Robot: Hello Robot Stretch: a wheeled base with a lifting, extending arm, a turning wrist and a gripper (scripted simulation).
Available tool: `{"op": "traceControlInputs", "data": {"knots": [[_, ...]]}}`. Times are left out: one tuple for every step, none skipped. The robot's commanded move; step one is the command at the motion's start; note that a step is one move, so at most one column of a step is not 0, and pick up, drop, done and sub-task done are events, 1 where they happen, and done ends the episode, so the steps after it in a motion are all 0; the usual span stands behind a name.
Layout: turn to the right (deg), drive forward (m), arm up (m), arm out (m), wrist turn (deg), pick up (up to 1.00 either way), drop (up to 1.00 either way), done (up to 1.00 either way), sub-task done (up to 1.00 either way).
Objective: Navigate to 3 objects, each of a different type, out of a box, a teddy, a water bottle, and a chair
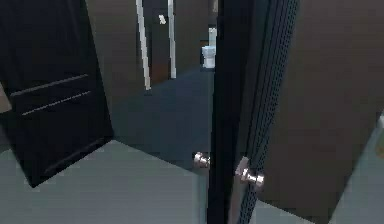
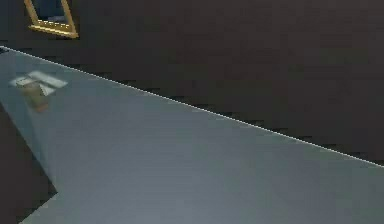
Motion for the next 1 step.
{"op": "traceControlInputs", "data": {"knots": [[-45.0, 0.00, 0.00, 0.00, 0.0, 0.00, 0.00, 0.00, 0.00]]}}
